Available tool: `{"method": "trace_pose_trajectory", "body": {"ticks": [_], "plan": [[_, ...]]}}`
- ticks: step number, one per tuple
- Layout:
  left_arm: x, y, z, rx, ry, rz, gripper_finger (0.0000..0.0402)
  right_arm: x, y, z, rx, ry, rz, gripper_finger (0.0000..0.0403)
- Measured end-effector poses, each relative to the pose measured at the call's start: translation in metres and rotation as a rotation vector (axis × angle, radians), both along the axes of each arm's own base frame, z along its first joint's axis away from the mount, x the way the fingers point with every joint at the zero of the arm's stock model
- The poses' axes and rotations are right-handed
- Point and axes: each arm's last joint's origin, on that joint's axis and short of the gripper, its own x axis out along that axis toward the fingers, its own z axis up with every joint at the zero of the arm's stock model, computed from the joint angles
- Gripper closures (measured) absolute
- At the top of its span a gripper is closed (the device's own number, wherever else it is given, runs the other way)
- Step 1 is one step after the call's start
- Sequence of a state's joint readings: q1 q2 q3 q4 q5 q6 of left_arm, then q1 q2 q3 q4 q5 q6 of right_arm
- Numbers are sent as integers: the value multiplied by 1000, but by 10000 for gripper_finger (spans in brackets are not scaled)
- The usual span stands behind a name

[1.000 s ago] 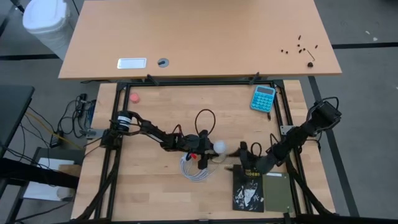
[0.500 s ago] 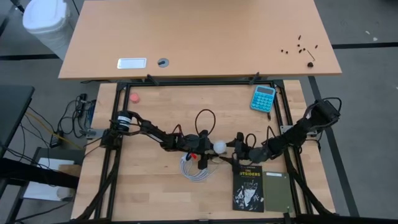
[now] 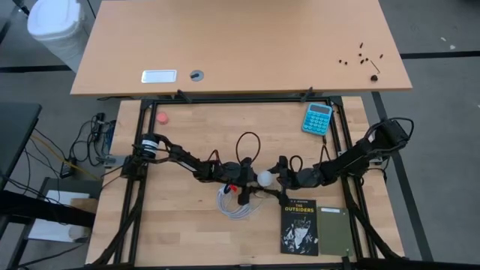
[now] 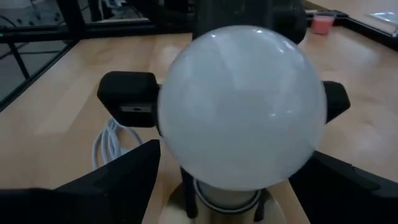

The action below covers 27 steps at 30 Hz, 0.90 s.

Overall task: Screw lightbulb
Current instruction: Insert the white lightbulb into the silver lamp

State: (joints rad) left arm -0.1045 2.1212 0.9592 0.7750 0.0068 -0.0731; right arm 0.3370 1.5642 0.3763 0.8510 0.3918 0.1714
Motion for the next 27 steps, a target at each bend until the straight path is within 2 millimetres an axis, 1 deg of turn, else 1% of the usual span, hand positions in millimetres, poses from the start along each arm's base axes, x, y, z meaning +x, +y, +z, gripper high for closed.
{"method": "trace_pose_trajectory", "body": {"ticks": [6,10,14,20,25,27], "plan": [[0,-2,0,19,-3,-71,218,2,2,5,-29,-50,61,68],[0,-2,0,19,-3,-78,218,2,3,5,-24,-44,90,81],[0,-2,0,17,-3,-77,218,2,3,5,-24,-45,90,94],[0,-2,0,14,-3,-74,218,2,2,6,-24,-52,65,96],[0,-2,0,3,-1,-69,218,7,4,10,-28,-61,61,98],[0,-2,0,3,-1,-68,218,8,4,10,-34,-47,58,106]]}}
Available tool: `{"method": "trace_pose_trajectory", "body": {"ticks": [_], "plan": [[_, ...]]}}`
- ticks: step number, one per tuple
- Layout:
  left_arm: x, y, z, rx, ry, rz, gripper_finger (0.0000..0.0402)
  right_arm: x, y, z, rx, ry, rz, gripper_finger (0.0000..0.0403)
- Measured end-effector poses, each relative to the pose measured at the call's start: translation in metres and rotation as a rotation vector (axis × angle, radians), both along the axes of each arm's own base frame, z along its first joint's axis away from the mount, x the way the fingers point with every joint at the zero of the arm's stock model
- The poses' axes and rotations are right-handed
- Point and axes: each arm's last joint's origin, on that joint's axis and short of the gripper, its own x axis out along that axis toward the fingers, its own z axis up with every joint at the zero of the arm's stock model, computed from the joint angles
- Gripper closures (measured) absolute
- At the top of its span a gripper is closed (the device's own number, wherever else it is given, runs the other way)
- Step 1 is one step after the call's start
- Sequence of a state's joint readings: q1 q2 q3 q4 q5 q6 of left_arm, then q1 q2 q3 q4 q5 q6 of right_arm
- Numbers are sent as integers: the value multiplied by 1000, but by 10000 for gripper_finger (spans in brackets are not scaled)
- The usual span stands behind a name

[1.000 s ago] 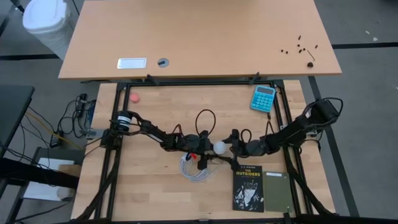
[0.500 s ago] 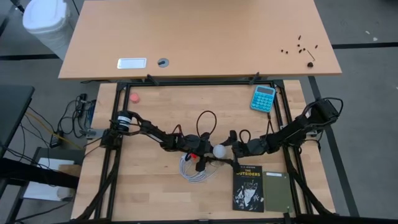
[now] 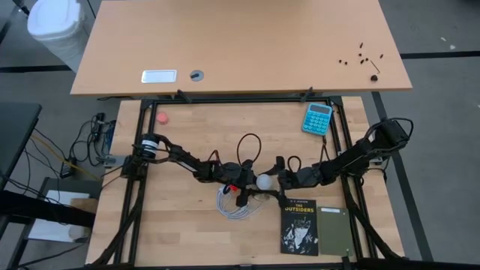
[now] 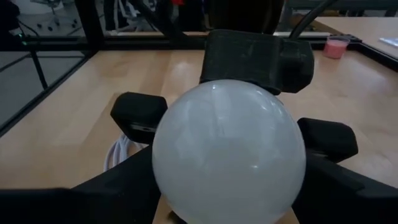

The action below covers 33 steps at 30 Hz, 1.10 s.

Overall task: Screw lightbulb
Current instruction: Insert the white lightbulb into the silver lamp

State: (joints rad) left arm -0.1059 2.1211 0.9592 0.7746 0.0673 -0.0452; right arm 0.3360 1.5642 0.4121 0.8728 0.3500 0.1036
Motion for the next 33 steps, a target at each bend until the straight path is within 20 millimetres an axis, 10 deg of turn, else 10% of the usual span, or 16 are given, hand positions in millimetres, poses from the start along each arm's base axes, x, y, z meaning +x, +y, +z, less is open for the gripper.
{"method": "trace_pose_trajectory", "body": {"ticks": [33], "plan": [[1,6,2,-22,-30,267,218,12,4,4,18,69,-288,157]]}}
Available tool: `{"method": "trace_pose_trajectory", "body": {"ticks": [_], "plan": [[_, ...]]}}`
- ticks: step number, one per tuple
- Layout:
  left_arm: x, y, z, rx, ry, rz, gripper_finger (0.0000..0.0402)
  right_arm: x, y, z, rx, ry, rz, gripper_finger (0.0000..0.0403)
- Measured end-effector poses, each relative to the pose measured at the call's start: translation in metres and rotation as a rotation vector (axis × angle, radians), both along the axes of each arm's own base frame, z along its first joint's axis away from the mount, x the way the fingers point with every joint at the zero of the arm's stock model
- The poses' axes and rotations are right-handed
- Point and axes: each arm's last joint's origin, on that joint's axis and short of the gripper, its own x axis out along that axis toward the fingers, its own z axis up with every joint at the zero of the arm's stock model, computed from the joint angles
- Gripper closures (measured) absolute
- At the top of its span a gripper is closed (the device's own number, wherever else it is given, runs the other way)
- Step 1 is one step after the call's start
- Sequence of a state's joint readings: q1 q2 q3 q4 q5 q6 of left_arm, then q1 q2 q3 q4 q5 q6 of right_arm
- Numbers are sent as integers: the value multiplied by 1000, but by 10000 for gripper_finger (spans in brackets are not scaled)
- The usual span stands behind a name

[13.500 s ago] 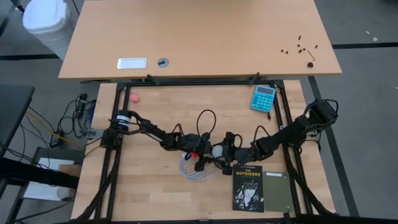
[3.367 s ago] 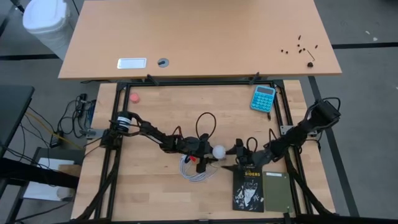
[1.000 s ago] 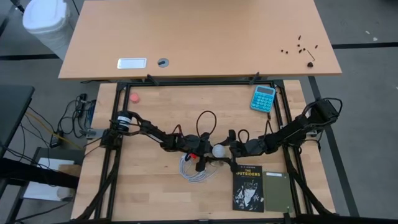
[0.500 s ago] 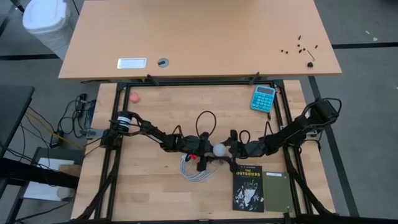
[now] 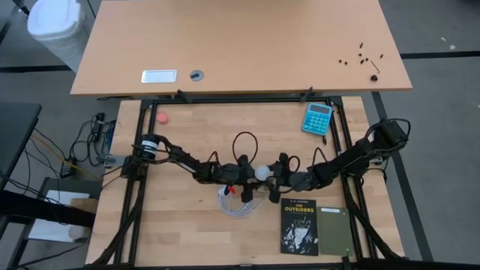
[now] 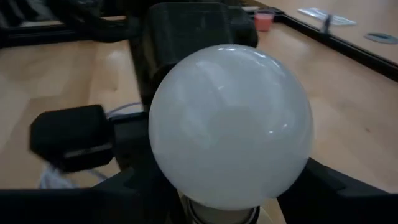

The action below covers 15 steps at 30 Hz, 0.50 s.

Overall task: Screw lightbulb
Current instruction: Insert the white lightbulb into the silver lamp

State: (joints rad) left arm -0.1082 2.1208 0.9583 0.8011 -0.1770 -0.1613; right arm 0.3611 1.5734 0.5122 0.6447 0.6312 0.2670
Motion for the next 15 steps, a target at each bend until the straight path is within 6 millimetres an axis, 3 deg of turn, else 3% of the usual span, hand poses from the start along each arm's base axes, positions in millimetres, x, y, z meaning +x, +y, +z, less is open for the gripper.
{"method": "trace_pose_trajectory", "body": {"ticks": [15], "plan": [[-1,-2,2,11,-29,177,218,5,0,5,93,-36,-183,162]]}}
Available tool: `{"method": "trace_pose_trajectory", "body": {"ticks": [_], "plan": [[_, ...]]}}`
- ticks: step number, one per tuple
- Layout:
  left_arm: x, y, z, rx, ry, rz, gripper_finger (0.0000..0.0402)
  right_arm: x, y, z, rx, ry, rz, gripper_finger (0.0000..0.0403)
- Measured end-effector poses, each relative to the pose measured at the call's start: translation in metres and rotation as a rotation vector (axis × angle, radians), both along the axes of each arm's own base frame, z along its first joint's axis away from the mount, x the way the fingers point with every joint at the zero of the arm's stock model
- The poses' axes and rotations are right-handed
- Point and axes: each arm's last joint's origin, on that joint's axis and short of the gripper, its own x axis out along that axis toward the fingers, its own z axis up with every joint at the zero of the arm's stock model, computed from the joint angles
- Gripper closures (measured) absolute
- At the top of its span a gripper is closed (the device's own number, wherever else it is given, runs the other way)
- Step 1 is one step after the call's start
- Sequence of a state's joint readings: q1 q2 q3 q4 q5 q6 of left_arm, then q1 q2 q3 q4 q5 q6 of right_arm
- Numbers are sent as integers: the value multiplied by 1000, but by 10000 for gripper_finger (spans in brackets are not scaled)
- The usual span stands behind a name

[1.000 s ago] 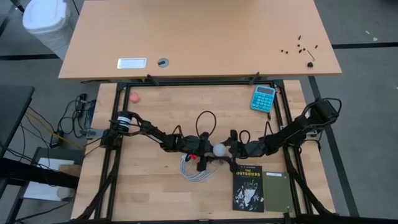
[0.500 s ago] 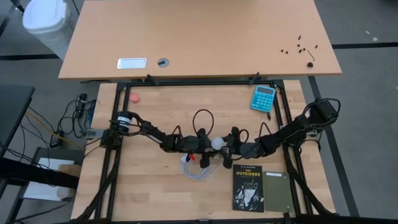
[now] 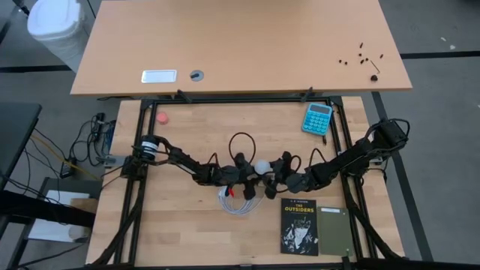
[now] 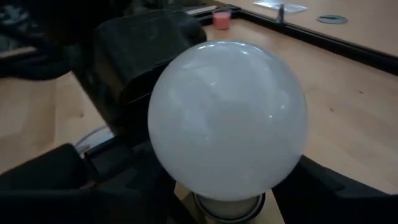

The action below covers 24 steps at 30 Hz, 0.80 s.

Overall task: Screw lightbulb
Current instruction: Insert the white lightbulb into the silver lamp

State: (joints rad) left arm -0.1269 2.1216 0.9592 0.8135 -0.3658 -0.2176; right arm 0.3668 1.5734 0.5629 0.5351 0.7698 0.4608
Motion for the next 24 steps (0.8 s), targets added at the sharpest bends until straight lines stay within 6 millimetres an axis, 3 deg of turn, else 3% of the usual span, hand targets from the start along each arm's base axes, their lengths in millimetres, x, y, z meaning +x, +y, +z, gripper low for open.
{"method": "trace_pose_trajectory", "body": {"ticks": [6,14,24], "plan": [[-1,-1,0,26,-2,73,218,1,-1,-2,13,-28,-65,165],[-3,-2,-2,39,11,95,218,21,6,-12,-39,6,-74,168],[-2,-4,-2,57,34,37,218,8,9,-4,8,39,24,107]]}}
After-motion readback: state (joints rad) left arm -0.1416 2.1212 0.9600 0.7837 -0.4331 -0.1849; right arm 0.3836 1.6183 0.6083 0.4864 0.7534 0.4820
